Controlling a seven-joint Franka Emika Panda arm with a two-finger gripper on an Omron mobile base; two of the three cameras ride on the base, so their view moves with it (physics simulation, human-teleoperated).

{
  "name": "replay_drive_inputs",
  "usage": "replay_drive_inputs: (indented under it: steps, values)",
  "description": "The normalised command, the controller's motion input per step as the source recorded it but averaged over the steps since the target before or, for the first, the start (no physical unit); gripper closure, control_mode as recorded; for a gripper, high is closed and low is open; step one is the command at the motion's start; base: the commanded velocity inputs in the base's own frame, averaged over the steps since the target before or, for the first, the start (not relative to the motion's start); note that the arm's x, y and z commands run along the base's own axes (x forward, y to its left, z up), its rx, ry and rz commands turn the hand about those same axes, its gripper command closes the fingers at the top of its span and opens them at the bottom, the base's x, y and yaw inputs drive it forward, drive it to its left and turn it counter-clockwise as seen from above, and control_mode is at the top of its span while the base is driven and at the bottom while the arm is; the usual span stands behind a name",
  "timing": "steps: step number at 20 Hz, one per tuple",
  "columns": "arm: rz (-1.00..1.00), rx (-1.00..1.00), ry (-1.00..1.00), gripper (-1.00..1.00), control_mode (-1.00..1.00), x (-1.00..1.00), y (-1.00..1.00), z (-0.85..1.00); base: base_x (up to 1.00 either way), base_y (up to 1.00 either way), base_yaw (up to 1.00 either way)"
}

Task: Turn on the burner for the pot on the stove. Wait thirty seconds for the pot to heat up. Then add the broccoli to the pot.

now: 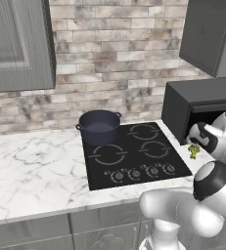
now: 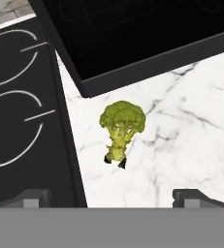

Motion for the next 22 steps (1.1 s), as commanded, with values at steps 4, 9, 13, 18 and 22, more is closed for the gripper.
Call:
replay_drive_inputs:
  steps: [4,9,13,18,22]
  values:
    - [0.00,-0.02,0.00,-1.00,-1.00,0.21,-0.03,-0.23,0.00,0.00,0.00]
    - [0.00,-0.03,0.00,-1.00,-1.00,0.19,-0.02,-0.26,0.00,0.00,0.00]
    - [0.00,-0.02,0.00,-1.00,-1.00,0.16,-0.04,-0.25,0.00,0.00,0.00]
    - [0.00,0.00,0.00,-1.00,-1.00,0.12,-0.13,-0.23,0.00,0.00,0.00]
    - [0.00,0.00,0.00,-1.00,-1.00,0.12,-0.13,-0.21,0.00,0.00,0.00]
